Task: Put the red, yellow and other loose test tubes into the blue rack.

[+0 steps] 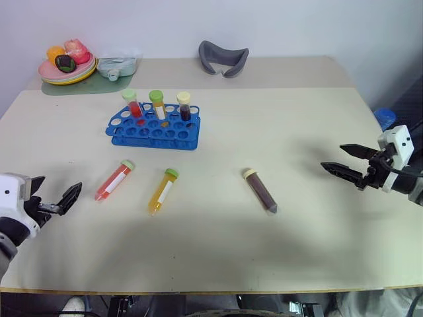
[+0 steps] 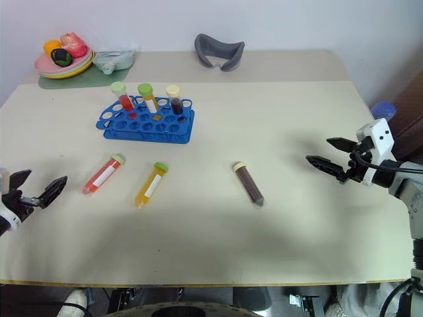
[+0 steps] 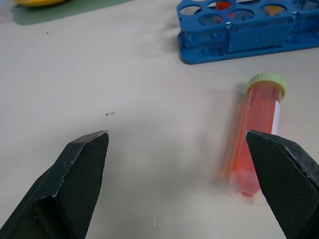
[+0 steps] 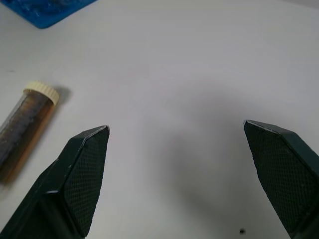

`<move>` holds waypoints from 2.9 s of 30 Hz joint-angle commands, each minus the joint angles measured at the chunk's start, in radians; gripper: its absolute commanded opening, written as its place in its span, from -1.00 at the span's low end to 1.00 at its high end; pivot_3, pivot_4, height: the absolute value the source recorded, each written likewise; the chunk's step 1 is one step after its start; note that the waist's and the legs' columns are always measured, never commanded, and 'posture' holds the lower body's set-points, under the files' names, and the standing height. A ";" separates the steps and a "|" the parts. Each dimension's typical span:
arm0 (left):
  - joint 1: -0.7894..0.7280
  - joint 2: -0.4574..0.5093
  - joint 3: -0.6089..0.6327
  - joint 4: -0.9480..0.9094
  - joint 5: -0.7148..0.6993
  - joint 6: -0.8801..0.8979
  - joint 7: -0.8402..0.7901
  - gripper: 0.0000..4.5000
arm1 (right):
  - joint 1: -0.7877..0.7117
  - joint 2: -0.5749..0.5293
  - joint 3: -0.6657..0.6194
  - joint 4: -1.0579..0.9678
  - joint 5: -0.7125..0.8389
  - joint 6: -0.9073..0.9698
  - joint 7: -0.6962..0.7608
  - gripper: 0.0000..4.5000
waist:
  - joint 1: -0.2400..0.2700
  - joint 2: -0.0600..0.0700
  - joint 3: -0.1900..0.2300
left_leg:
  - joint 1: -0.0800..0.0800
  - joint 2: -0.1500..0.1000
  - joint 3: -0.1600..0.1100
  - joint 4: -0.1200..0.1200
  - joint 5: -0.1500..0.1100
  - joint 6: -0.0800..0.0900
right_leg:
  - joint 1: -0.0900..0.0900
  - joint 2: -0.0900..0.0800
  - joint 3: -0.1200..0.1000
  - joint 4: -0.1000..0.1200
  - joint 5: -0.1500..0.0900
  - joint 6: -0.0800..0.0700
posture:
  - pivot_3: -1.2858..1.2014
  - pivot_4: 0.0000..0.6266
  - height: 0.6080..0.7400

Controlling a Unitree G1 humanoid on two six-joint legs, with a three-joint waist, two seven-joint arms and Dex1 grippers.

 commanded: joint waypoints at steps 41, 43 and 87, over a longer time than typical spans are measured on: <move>-0.339 0.065 -0.690 -0.072 0.055 -0.165 -0.417 1.00 | -0.399 0.201 0.227 -0.559 0.822 1.120 -1.213 0.94 | 0.003 0.000 0.000 | -0.010 0.000 -0.001 0.003 -0.001 0.002 | -0.008 0.000 -0.001 0.001 0.000 0.000 | 0.03 -0.52 1.00; -0.323 0.069 -0.708 -0.070 0.085 -0.196 -0.425 1.00 | -0.433 0.207 0.256 -0.487 0.946 1.120 -1.378 0.94 | 0.001 0.000 0.000 | -0.011 0.000 -0.001 0.003 -0.001 0.002 | -0.009 0.000 -0.001 0.002 0.000 0.000 | 0.03 -0.52 1.00; -0.345 0.025 -0.742 -0.161 0.096 -0.147 -0.362 1.00 | -0.695 0.091 0.922 -0.102 1.477 0.848 -1.969 0.19 | -0.002 0.002 0.000 | -0.015 0.001 -0.002 0.005 -0.001 0.002 | -0.014 0.001 -0.001 0.004 0.001 0.000 | 0.03 -0.52 1.00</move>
